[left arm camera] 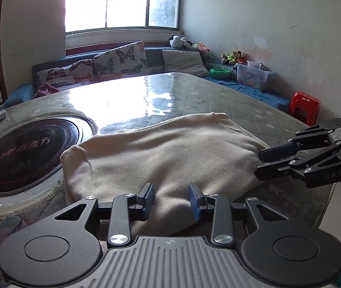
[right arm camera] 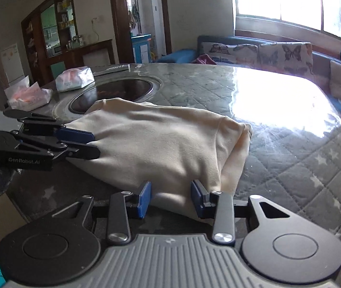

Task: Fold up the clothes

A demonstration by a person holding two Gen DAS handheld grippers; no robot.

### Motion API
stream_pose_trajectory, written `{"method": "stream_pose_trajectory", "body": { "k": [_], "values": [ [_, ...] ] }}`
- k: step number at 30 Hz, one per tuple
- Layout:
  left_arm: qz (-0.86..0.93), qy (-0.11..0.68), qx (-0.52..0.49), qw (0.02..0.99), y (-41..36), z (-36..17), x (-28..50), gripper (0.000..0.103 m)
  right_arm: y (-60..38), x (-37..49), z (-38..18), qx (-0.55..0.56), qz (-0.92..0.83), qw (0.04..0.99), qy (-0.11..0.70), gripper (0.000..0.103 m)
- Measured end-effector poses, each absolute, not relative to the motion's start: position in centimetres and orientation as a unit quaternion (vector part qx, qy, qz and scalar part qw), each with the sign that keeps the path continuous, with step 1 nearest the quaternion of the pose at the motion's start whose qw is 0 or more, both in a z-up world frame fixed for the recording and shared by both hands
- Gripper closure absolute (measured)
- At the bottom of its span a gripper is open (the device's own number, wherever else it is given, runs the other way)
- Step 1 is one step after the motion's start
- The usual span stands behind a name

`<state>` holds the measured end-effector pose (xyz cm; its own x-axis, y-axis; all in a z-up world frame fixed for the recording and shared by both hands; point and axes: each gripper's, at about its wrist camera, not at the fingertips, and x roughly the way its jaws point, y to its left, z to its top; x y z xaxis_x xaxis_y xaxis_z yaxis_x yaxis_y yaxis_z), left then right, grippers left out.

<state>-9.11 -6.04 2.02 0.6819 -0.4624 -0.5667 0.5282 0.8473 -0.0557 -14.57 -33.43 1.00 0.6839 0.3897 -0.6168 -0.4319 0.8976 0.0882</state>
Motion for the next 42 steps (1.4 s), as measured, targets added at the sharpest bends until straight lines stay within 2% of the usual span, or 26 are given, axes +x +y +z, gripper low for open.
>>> {"method": "stream_pose_trajectory", "body": {
  "k": [6, 12, 34, 42],
  "values": [
    [-0.249, 0.28, 0.049, 0.926, -4.3, 3.3, -9.6, 0.066, -34.0, -13.9, 2.9, -0.014, 0.233, 0.921, 0.311, 0.065],
    [-0.231, 0.303, 0.033, 0.924, -2.9, 1.9, -9.4, 0.066, -33.9, -13.0, 1.9, -0.014, 0.231, 0.918, 0.322, 0.065],
    [-0.19, 0.273, 0.02, 0.943, -1.3, 3.4, -10.4, 0.066, -32.5, -12.7, 1.8, -0.045, 0.234, 0.918, 0.318, 0.061],
    [-0.17, 0.305, 0.008, 0.937, -0.3, 1.3, -10.4, 0.063, -31.1, -12.6, 1.2, -0.07, 0.246, 0.913, 0.319, 0.059]
  ]
}}
